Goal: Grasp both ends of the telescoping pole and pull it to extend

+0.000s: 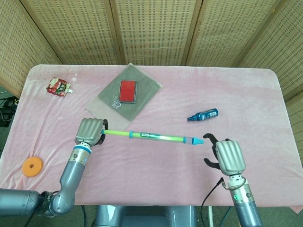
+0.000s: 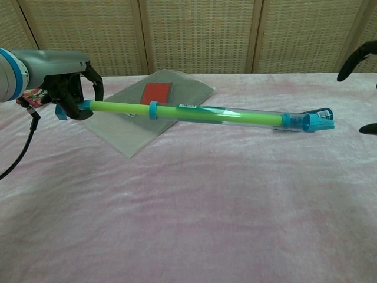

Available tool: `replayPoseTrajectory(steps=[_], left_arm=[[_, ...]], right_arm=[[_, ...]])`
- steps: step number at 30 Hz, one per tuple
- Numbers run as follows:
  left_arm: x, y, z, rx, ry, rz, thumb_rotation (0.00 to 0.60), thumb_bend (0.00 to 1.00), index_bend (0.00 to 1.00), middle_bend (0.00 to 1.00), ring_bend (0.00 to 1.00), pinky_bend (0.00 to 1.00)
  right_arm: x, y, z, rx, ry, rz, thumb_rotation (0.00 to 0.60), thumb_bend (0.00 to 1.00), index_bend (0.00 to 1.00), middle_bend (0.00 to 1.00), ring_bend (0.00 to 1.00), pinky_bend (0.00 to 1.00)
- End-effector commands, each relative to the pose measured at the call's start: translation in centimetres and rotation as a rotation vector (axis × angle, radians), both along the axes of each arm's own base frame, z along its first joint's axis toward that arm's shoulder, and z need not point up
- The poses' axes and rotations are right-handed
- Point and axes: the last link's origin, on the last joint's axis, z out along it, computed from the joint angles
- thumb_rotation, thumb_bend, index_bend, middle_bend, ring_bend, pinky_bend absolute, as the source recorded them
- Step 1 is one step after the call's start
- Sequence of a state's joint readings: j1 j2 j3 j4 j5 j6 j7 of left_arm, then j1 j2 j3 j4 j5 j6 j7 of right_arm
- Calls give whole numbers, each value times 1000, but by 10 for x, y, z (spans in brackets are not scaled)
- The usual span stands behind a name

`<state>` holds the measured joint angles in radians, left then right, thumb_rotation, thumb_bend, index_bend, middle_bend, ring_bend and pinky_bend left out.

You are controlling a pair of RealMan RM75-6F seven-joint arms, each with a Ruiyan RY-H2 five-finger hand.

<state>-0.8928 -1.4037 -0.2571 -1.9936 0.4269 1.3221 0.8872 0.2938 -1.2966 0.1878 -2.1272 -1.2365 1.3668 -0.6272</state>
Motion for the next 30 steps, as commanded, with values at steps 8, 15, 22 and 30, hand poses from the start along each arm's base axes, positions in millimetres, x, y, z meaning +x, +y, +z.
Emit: replayPoseTrajectory(steps=[8, 15, 22, 30], left_arm=[[7, -2, 6, -10, -27, 2, 600, 778, 823, 879, 797, 765], [9, -2, 10, -15, -36, 14, 600, 777, 823, 879, 797, 765], [8, -3, 11, -23, -30, 18, 600, 777, 823, 879, 797, 765], [11, -3, 10, -34, -47, 22, 600, 777, 823, 879, 797, 765]], right_arm=[[15, -10, -26, 8, 7, -22, 600, 393, 384, 1000, 991, 674], [17, -16, -33, -12, 34, -35, 600, 447, 383, 1000, 999, 675], [12, -21, -40, -26, 54, -65, 600, 501, 381, 1000, 1000, 681], [9, -24, -44, -25, 65, -70, 600, 511, 362, 1000, 1000, 687]])
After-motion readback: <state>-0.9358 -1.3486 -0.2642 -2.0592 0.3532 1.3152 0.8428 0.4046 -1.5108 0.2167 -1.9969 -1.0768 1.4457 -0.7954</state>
